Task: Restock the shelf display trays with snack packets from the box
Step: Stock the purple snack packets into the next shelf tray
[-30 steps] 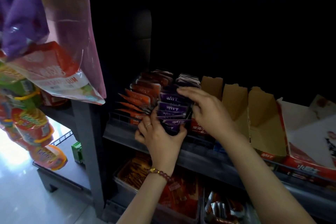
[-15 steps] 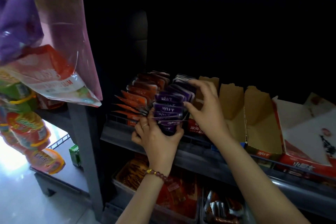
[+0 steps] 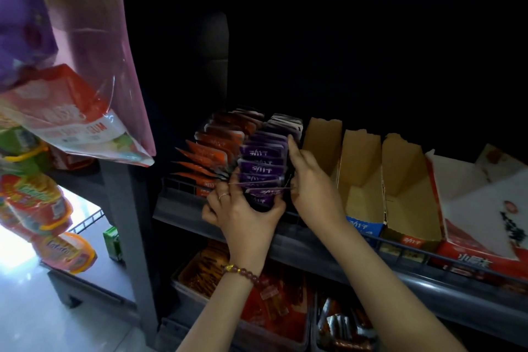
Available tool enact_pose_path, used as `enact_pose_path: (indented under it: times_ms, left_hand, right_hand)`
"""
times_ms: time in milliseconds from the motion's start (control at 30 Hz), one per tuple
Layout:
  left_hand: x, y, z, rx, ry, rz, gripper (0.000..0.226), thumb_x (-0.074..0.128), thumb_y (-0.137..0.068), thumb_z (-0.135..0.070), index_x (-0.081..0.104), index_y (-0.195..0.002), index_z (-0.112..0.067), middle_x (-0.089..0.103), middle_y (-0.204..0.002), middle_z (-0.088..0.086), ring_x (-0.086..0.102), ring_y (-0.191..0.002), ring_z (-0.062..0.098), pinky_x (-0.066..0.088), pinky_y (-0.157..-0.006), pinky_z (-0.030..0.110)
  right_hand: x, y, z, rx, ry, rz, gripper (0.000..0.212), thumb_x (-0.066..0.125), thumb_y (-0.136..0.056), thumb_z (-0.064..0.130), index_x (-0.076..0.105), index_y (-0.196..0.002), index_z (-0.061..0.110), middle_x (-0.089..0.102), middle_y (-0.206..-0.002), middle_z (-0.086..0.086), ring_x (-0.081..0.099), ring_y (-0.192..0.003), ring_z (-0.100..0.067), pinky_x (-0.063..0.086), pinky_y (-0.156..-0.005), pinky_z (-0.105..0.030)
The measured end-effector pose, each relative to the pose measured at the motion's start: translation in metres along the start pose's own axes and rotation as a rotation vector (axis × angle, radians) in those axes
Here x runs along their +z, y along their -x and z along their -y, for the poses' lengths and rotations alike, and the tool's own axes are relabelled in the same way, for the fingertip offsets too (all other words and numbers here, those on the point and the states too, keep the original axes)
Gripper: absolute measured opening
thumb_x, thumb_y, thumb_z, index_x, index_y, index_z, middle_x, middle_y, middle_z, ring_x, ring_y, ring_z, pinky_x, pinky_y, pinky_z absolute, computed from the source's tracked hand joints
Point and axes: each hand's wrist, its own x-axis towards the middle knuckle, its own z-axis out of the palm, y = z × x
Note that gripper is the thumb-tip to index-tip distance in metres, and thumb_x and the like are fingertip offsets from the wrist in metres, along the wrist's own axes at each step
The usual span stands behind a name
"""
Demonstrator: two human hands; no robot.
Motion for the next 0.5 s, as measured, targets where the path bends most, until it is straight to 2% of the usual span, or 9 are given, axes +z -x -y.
enact_pose_path:
  times_ms: [100, 167, 233, 300, 333, 433, 500]
  left_hand:
    - [-0.002, 0.000, -0.001, 0.006, -0.013, -0.004, 0.079, 0.060, -0.059, -0.060, 0.057, -0.115, -0.005, 0.057, -0.113, 0.012, 0.038, -0.108, 0.027, 0.030, -0.092, 0.051]
    - [-0.002, 0.001, -0.003, -0.011, -0.002, 0.004, 0.078, 0.065, -0.059, -0.058, 0.057, -0.116, -0.005, 0.056, -0.114, 0.012, 0.037, -0.110, 0.026, 0.028, -0.093, 0.051]
    - [-0.001, 0.002, -0.005, -0.036, 0.006, 0.019, 0.079, 0.074, -0.059, -0.052, 0.055, -0.120, -0.006, 0.055, -0.118, 0.013, 0.036, -0.114, 0.026, 0.025, -0.095, 0.050]
    - [-0.002, 0.004, -0.008, -0.067, 0.032, 0.049, 0.080, 0.081, -0.062, -0.047, 0.052, -0.124, -0.007, 0.052, -0.125, 0.012, 0.036, -0.120, 0.028, 0.022, -0.098, 0.049]
    - [-0.004, 0.006, -0.007, -0.078, 0.057, 0.058, 0.079, 0.081, -0.063, -0.046, 0.051, -0.125, -0.007, 0.051, -0.127, 0.012, 0.035, -0.122, 0.027, 0.020, -0.100, 0.048]
    - [-0.008, 0.007, -0.001, -0.034, 0.083, 0.066, 0.070, 0.070, -0.072, -0.054, 0.052, -0.119, -0.005, 0.053, -0.125, 0.012, 0.034, -0.121, 0.022, 0.018, -0.101, 0.044]
    - [-0.012, 0.008, 0.004, 0.006, 0.058, 0.077, 0.066, 0.054, -0.079, -0.060, 0.054, -0.114, -0.005, 0.056, -0.120, 0.011, 0.038, -0.118, 0.021, 0.019, -0.099, 0.041]
  right_hand:
    - [-0.009, 0.001, 0.003, 0.047, 0.111, 0.054, 0.084, 0.051, -0.091, 0.007, -0.005, -0.152, 0.021, 0.039, -0.137, -0.004, 0.051, -0.103, -0.018, 0.050, -0.071, -0.030]
    - [-0.019, 0.005, 0.006, 0.137, 0.071, -0.028, 0.070, 0.050, -0.091, 0.008, 0.014, -0.151, 0.018, 0.047, -0.133, -0.002, 0.055, -0.102, -0.017, 0.052, -0.075, -0.033]
    - [-0.031, 0.013, 0.009, 0.188, -0.081, -0.076, 0.042, 0.047, -0.093, 0.010, 0.043, -0.132, 0.023, 0.061, -0.114, 0.004, 0.061, -0.089, -0.012, 0.054, -0.069, -0.034]
    - [-0.037, 0.022, 0.013, 0.182, -0.213, -0.028, 0.026, 0.048, -0.091, 0.013, 0.055, -0.112, 0.028, 0.064, -0.092, 0.010, 0.062, -0.077, -0.008, 0.055, -0.066, -0.036]
    - [-0.038, 0.026, 0.014, 0.175, -0.262, 0.012, 0.024, 0.050, -0.090, 0.015, 0.056, -0.110, 0.028, 0.063, -0.089, 0.012, 0.061, -0.077, -0.005, 0.055, -0.068, -0.035]
    - [-0.034, 0.032, 0.015, 0.164, -0.336, 0.131, 0.030, 0.058, -0.088, 0.021, 0.054, -0.118, 0.026, 0.060, -0.098, 0.016, 0.058, -0.087, 0.002, 0.054, -0.075, -0.030]
    - [-0.029, 0.034, 0.013, 0.151, -0.348, 0.116, 0.023, 0.062, -0.089, 0.025, 0.055, -0.111, 0.026, 0.061, -0.102, 0.012, 0.058, -0.088, 0.001, 0.053, -0.074, -0.026]
